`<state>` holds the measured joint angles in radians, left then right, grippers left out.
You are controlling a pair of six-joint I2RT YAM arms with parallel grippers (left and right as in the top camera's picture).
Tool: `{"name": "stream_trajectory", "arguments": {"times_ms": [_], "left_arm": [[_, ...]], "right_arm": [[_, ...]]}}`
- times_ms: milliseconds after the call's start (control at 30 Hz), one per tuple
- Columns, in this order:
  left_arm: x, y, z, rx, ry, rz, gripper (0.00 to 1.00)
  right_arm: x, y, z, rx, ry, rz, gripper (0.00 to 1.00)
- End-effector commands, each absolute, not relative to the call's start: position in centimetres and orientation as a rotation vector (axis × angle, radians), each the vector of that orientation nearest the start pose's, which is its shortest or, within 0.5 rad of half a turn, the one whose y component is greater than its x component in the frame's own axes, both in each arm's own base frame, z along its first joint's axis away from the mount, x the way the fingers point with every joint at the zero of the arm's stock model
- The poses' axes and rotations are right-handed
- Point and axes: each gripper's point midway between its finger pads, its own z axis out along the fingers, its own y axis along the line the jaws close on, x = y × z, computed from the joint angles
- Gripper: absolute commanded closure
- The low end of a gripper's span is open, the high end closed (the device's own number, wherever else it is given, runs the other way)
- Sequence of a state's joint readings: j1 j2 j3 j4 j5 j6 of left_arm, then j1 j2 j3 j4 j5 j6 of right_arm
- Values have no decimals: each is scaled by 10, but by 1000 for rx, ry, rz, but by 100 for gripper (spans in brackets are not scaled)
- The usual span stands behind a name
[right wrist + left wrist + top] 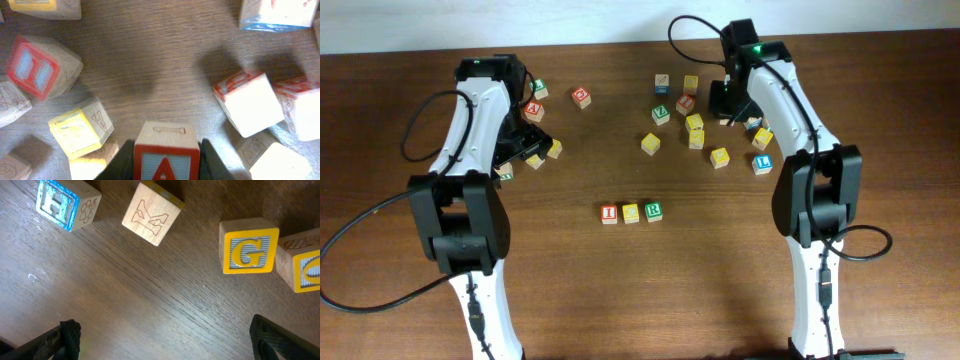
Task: Spell out ICRA
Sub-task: 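Move the right gripper to the red A block and grasp it, then carry the red A block and place it right of the R block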
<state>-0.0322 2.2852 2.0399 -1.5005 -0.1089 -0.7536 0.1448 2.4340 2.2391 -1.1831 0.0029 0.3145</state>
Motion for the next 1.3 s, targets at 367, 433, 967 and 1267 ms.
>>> {"name": "stream_trajectory", "arguments": {"times_ms": [367, 433, 967, 1267], "left_arm": [[404, 7, 80, -1143, 3017, 262, 1], [404, 7, 80, -1143, 3017, 262, 1], [404, 7, 80, -1143, 3017, 262, 1], [404, 7, 80, -1143, 3017, 262, 1]], "right_arm": [[389, 129, 117, -16, 3332, 230, 82], [385, 138, 138, -63, 3279, 245, 82], [340, 161, 128, -55, 3075, 466, 80], [339, 193, 44, -62, 2981, 424, 76]]}}
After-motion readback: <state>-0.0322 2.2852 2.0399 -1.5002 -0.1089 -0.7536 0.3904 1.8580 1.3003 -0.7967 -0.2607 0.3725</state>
